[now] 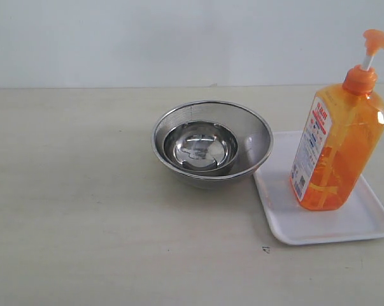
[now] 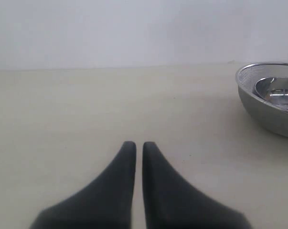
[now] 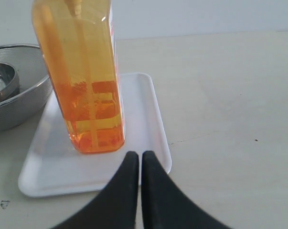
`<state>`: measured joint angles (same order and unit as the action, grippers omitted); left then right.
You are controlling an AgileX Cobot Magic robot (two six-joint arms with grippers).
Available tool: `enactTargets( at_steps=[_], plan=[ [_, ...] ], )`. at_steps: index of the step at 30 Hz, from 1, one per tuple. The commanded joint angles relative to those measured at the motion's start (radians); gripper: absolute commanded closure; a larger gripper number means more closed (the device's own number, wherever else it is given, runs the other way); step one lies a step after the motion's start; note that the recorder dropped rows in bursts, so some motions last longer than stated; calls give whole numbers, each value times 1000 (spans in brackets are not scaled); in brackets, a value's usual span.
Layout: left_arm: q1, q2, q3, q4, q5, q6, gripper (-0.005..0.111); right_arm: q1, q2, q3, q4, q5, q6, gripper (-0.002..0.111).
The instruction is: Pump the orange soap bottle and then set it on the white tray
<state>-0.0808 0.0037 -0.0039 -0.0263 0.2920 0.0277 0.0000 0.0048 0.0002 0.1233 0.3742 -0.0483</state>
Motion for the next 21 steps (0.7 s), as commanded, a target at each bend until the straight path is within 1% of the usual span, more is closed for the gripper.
enactTargets(
  at_steps=[1,4,8,21],
  plan=[
    [0,-4,4,-7,-1,-8,102,0,-5,0,-2,-3,-5,108],
    [7,-4,4,-7,-1,-8,102,0,-5,0,-2,-3,-5,108],
    [49,-4,4,-7,-1,-8,102,0,-5,0,-2,-3,-5,108],
    [53,-4,4,-7,-1,-8,102,0,-5,0,-2,-3,-5,108]
  ],
)
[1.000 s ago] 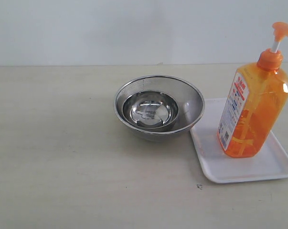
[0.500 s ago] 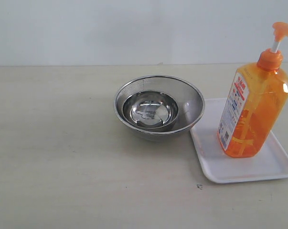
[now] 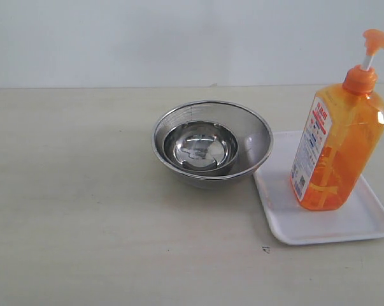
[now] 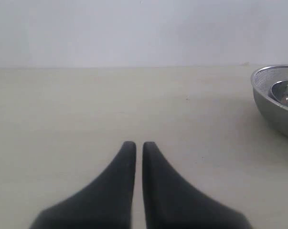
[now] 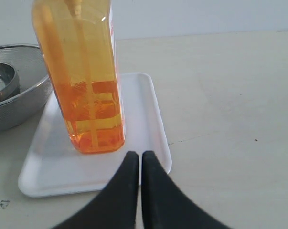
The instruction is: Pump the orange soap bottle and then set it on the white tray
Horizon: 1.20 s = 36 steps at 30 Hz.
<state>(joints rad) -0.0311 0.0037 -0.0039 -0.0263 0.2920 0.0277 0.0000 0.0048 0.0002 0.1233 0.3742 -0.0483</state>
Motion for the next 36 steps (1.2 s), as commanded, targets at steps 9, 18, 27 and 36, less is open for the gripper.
enactTargets(
  at_steps=[9,18,27,36],
  plan=[
    [3,-4,4,-7,-1,-8,102,0,-5,0,-2,-18,-5,108],
    [3,-4,4,-7,-1,-8,102,0,-5,0,-2,-18,-5,108],
    [3,-4,4,-7,-1,-8,102,0,-5,0,-2,-18,-5,108],
    [3,-4,4,-7,-1,-8,102,0,-5,0,-2,-18,-5,108]
  ],
)
